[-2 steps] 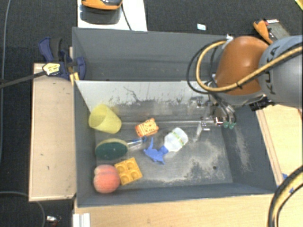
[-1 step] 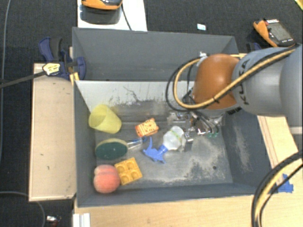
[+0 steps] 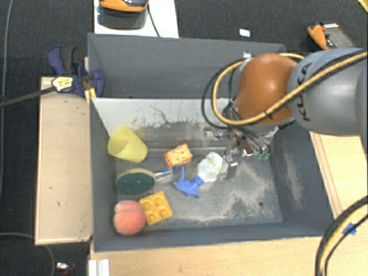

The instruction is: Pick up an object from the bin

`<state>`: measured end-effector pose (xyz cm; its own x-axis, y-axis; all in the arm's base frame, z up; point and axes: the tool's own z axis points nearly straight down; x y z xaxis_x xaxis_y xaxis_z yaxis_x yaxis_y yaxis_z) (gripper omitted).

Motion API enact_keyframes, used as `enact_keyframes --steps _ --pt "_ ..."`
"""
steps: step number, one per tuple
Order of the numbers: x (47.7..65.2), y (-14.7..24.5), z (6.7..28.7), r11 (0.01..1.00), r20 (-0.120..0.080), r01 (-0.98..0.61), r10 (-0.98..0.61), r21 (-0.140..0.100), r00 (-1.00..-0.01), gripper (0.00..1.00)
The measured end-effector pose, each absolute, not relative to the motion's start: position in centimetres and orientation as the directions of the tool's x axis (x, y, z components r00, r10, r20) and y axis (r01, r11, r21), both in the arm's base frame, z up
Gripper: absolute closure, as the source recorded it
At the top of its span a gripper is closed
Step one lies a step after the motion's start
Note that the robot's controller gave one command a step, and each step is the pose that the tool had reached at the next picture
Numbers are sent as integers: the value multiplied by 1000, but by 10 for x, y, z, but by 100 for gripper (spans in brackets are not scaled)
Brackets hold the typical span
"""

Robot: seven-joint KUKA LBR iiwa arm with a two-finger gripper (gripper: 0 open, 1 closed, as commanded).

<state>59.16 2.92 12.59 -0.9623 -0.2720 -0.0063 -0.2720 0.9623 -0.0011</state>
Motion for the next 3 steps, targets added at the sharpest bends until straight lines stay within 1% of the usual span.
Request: enact_keyframes --steps 1,2,3 --pt "587 39 115 891 -3 -455 -455 1 -891 0" --pt "589 25 73 872 -13 -489 -489 -4 -872 0" --pt "582 40 70 777 -7 -629 -629 0 -777 100"
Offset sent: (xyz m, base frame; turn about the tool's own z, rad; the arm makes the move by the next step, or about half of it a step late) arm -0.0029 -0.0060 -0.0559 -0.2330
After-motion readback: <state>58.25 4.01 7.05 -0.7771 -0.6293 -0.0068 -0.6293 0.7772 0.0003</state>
